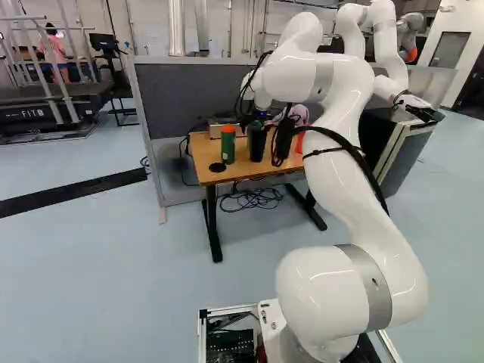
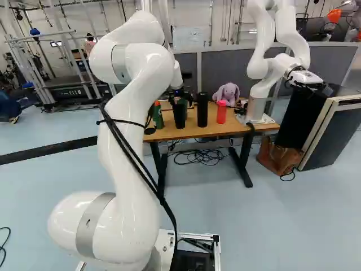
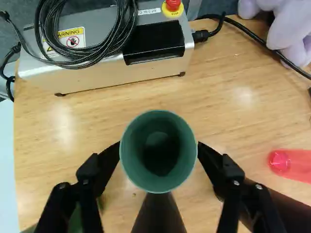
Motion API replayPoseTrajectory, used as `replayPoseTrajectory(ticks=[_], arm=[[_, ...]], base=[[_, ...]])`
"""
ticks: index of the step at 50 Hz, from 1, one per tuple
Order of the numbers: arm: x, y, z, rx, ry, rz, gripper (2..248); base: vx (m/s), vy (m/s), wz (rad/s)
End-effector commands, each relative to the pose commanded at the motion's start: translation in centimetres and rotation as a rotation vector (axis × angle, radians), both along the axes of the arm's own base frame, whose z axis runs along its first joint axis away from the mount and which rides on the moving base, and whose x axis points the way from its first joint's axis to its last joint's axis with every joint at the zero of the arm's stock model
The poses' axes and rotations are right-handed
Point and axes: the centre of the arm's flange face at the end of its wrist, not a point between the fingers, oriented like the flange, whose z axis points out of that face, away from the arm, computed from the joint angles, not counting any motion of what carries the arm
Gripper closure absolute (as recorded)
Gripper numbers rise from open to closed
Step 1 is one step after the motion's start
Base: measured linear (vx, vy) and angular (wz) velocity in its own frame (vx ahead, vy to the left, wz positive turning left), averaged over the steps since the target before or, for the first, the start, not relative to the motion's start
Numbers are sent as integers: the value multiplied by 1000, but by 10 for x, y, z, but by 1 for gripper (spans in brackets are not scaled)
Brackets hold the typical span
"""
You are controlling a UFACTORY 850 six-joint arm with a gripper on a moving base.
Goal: Place the green cup on the table
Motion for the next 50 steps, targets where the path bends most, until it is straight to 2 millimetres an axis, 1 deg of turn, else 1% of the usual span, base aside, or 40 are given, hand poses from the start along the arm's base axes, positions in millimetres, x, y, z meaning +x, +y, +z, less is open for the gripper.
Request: replayPoseTrajectory(ticks=[2, 3, 8, 9, 21, 50], arm=[[0, 0, 0, 0, 0, 0, 44], [0, 0, 0, 0, 0, 0, 9], [0, 0, 0, 0, 0, 0, 9], [0, 0, 0, 0, 0, 0, 3], [-1, 0, 3, 0, -4, 0, 3], [-9, 0, 41, -2, -50, 0, 3]], base=[[0, 0, 0], [0, 0, 0], [0, 0, 0], [0, 0, 0], [0, 0, 0], [0, 0, 0]])
